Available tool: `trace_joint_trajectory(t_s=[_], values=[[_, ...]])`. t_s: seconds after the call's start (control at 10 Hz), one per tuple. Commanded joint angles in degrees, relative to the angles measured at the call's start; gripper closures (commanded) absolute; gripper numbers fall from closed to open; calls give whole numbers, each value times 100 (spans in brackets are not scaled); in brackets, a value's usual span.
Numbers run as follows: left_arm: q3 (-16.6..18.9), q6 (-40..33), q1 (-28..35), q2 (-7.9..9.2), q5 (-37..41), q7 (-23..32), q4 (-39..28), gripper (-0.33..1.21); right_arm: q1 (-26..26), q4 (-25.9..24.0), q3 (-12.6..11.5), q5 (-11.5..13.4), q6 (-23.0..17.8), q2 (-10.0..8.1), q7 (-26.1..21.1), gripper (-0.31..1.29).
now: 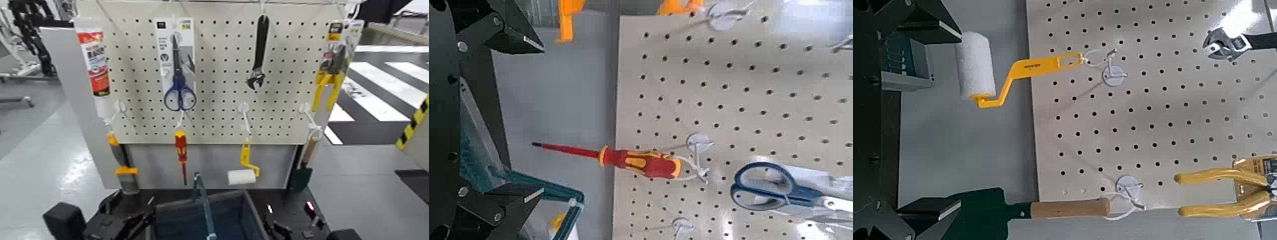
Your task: Place the crate on the table.
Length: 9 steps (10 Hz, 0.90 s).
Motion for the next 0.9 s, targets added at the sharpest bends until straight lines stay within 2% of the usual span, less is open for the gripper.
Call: trace_joint_trajectory(t_s=[0.1, 0.3, 0.4, 0.5, 0.7, 0.9], values=[[153, -767, 424, -370, -760, 146, -24, 30, 43, -50, -17, -3, 27, 11, 0, 14], [250, -1206, 626, -695, -1129, 296, 63, 30, 78, -59, -9, -21, 27, 37, 0, 14], [250, -1277, 661, -766, -1138, 296, 99, 30, 87, -68, -17, -29, 18, 46, 0, 14], [250, -1417, 722, -783, -1182, 419, 99, 30, 96, -68, -17, -29, 18, 63, 0, 14], [100, -1804, 916, -783, -1313, 1069, 90, 30, 122, -76, -44, -29, 36, 90, 0, 14], [65, -1830, 889, -748, -1340, 1078, 116, 30, 131, -76, -35, -29, 36, 81, 0, 14]])
